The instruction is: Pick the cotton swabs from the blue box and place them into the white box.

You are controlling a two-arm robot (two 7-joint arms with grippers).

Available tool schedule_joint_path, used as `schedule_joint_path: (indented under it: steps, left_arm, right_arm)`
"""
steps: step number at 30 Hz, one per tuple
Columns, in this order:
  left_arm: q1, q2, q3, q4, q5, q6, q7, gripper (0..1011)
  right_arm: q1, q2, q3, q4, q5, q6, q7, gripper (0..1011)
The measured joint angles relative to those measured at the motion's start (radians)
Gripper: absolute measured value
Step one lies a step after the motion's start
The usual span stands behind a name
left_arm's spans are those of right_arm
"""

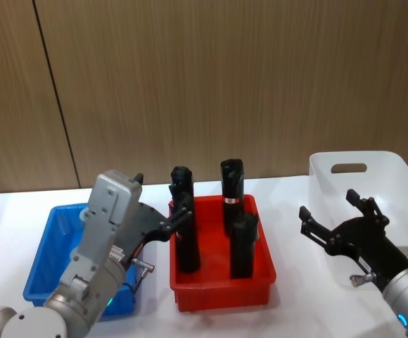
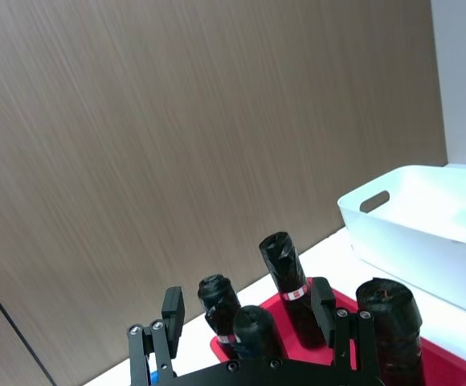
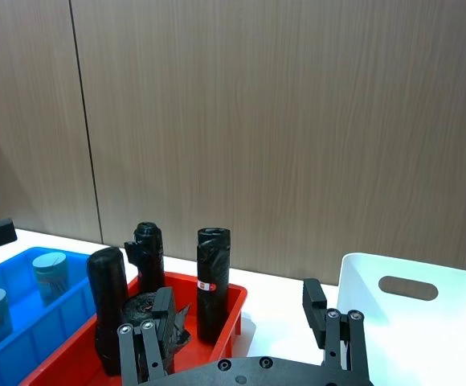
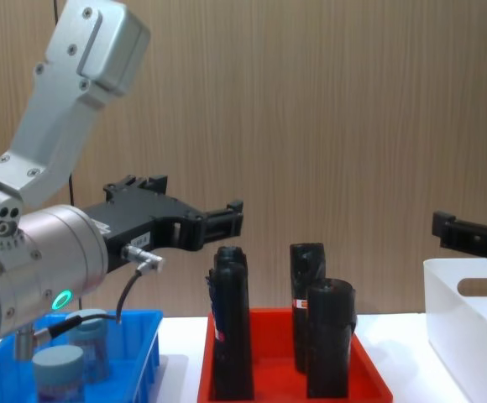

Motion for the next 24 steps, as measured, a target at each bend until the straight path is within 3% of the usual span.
schedule_joint_path:
  steps: [11,24]
  left_arm:
    - [-0.008,0.017,-0.032,0.036,-0.055,0.032,-0.016,1000]
    - [0.019,0.06,-0.089,0.046,-0.197,0.111,0.05,999]
  right_arm:
    - [0.0,0.0,0.0,0.0,0.0,0.0,0.0,1002]
    - [0.0,0.0,0.0,0.0,0.0,0.0,0.0,1002]
